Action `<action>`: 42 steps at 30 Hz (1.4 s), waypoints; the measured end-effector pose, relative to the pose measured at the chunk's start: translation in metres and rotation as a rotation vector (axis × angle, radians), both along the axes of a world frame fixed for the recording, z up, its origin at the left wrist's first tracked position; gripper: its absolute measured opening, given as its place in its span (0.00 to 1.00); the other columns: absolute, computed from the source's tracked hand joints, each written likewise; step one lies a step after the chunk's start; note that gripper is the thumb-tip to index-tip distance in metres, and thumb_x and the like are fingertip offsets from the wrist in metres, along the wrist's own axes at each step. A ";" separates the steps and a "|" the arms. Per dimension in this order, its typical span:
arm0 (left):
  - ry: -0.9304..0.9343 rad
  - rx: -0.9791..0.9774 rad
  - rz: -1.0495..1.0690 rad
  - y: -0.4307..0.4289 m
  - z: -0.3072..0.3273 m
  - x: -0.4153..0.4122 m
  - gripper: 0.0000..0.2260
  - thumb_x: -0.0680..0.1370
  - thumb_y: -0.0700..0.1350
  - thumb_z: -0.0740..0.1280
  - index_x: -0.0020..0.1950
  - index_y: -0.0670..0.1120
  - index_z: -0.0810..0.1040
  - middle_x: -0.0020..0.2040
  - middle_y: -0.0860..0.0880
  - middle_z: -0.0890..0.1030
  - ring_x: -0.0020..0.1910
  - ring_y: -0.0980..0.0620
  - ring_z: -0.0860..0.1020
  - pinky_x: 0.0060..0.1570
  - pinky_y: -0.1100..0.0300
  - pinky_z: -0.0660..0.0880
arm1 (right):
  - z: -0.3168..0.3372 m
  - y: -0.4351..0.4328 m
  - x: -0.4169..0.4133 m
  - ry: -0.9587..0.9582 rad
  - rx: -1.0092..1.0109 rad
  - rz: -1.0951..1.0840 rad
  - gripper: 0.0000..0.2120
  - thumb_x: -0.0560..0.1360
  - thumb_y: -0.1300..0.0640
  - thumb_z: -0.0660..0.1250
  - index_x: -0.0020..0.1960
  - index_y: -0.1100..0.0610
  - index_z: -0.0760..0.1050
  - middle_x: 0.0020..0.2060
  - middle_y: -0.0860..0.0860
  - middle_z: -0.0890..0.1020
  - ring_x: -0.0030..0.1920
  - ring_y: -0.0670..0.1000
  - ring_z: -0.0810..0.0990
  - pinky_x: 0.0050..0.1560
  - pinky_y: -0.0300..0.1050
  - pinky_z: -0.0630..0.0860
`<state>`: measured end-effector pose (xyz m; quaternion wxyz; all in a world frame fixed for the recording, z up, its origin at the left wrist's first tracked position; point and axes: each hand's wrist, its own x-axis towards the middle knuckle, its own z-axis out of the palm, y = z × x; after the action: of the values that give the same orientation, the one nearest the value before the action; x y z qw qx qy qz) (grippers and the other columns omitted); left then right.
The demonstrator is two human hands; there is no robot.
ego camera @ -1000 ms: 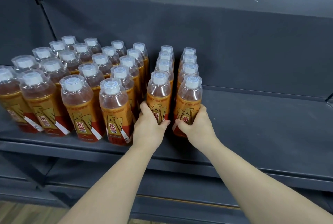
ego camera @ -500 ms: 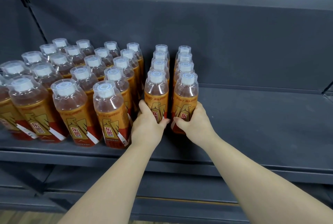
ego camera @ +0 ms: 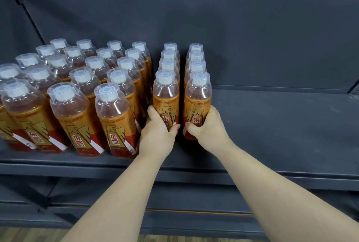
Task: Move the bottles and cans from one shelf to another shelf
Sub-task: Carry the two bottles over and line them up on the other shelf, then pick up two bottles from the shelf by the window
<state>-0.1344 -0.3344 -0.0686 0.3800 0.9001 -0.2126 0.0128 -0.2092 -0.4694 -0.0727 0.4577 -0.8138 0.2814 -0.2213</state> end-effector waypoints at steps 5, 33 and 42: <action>0.002 0.000 -0.007 0.000 0.001 -0.001 0.40 0.76 0.55 0.73 0.77 0.45 0.51 0.67 0.43 0.73 0.62 0.42 0.77 0.57 0.48 0.78 | 0.002 0.001 0.000 0.020 0.012 0.004 0.35 0.71 0.49 0.77 0.72 0.52 0.64 0.63 0.49 0.73 0.60 0.49 0.76 0.59 0.47 0.79; -0.062 0.137 -0.105 -0.027 0.025 -0.147 0.33 0.82 0.54 0.63 0.80 0.44 0.52 0.81 0.41 0.54 0.78 0.39 0.56 0.75 0.42 0.60 | 0.040 -0.025 -0.190 0.453 -0.498 0.071 0.31 0.83 0.42 0.55 0.80 0.56 0.54 0.78 0.54 0.60 0.78 0.57 0.55 0.77 0.52 0.55; -0.230 0.293 -0.437 -0.122 0.027 -0.300 0.27 0.83 0.57 0.58 0.77 0.45 0.63 0.78 0.43 0.63 0.76 0.41 0.60 0.75 0.46 0.58 | 0.031 -0.090 -0.359 0.524 -0.542 -0.135 0.29 0.83 0.41 0.55 0.77 0.56 0.60 0.74 0.57 0.66 0.75 0.59 0.60 0.76 0.55 0.55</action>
<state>-0.4340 -0.4563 -0.0420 0.2128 0.8709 -0.4429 0.0018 -0.5685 -0.5593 -0.0419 0.1229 -0.9139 0.3732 -0.1020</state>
